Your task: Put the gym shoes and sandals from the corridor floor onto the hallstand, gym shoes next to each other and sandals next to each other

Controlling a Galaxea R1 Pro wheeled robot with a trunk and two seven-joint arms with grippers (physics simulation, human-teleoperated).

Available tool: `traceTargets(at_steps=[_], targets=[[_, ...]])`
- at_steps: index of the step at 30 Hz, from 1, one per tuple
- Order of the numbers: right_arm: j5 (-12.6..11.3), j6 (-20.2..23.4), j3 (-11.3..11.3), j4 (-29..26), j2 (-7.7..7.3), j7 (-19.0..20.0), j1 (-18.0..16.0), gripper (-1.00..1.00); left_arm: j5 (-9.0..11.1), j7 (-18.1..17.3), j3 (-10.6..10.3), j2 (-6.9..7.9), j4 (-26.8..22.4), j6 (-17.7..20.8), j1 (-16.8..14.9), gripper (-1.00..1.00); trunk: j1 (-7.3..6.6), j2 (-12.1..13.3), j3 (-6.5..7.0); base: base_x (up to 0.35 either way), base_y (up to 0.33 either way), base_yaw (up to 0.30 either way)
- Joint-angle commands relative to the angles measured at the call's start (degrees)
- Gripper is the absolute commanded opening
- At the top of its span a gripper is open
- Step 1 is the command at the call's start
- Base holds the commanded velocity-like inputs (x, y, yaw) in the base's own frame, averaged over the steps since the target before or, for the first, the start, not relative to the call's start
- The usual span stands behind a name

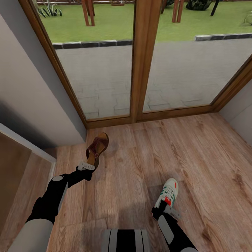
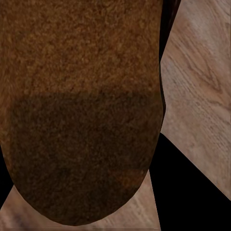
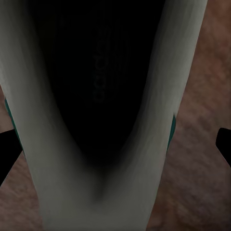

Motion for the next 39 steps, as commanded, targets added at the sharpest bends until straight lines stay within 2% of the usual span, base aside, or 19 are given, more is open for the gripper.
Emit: traceTargets(at_steps=[1, 14, 15, 39], targets=[[-0.37, 0.22, -0.13, -0.14, 0.04, -0.21, 0.0, 1.0, -0.22, -0.29, 0.14, -0.03, -0.1, 0.29, -0.03, -1.0, -0.01, -0.02, -0.04, 0.0, 0.0, 0.0], [-0.37, 0.22, -0.13, -0.14, 0.04, -0.23, 0.0, 1.0, -0.22, -0.29, 0.18, -0.03, -0.1, 0.29, -0.03, -1.0, -0.01, -0.02, -0.04, 0.0, 0.0, 0.0], [-0.37, 0.22, -0.13, -0.14, 0.04, -0.22, 0.0, -1.0, -0.22, -0.29, 0.18, -0.03, -0.1, 0.29, -0.03, -1.0, -0.01, -0.02, -0.04, 0.0, 0.0, 0.0], [-0.37, 0.22, -0.13, -0.14, 0.04, -0.21, 0.01, -1.0, -0.22, -0.29, 0.21, 0.04, -0.18, 0.22, -0.03, -1.0, -0.01, -0.02, -0.04, -0.002, 0.0, 0.0]])
